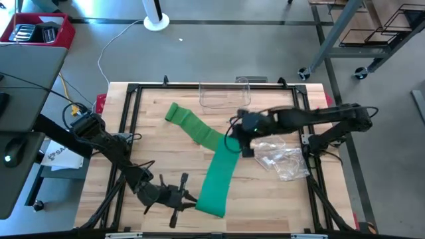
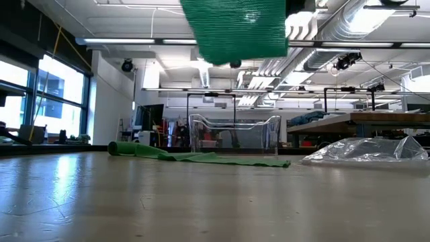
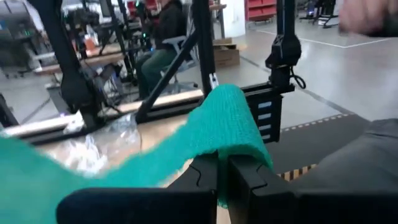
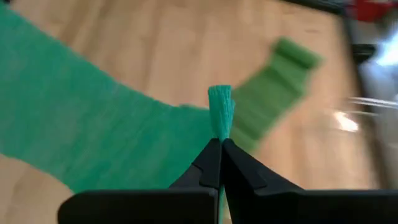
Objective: Roll bandage
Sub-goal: Roll the blue bandage
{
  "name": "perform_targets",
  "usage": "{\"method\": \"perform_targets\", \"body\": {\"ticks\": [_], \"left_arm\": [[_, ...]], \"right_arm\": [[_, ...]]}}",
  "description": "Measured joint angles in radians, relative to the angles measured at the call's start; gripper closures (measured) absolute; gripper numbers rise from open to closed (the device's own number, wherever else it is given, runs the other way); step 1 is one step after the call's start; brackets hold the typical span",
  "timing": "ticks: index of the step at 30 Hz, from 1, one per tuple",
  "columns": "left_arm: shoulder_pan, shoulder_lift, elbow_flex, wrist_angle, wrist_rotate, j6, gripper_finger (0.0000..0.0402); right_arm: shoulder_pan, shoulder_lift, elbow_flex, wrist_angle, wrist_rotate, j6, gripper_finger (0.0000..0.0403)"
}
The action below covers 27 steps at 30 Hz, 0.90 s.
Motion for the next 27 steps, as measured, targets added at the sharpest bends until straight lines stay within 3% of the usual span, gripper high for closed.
{"method": "perform_targets", "body": {"ticks": [5,11,16,21,27], "left_arm": [[-0.021,-0.002,0.017,0.052,-0.034,0.095,0.0401],[-0.032,-0.041,0.017,0.068,-0.117,0.154,0.0401],[-0.042,-0.079,0.017,0.07,-0.185,0.205,0.0401],[-0.042,-0.107,0.017,0.07,-0.269,0.221,0.0401],[-0.042,-0.114,0.017,0.126,-0.331,0.275,0.0401]], "right_arm": [[0.005,0.001,-0.294,0.412,-0.144,0.024,0.0403],[0.045,0.001,-0.549,0.836,-0.172,0.111,0.0392],[0.083,0.001,-0.614,0.879,-0.153,0.165,0.034],[0.12,0.001,-0.584,0.869,-0.152,0.127,0.0282],[0.205,0.001,-0.47,0.882,-0.152,0.001,0.0266]]}}
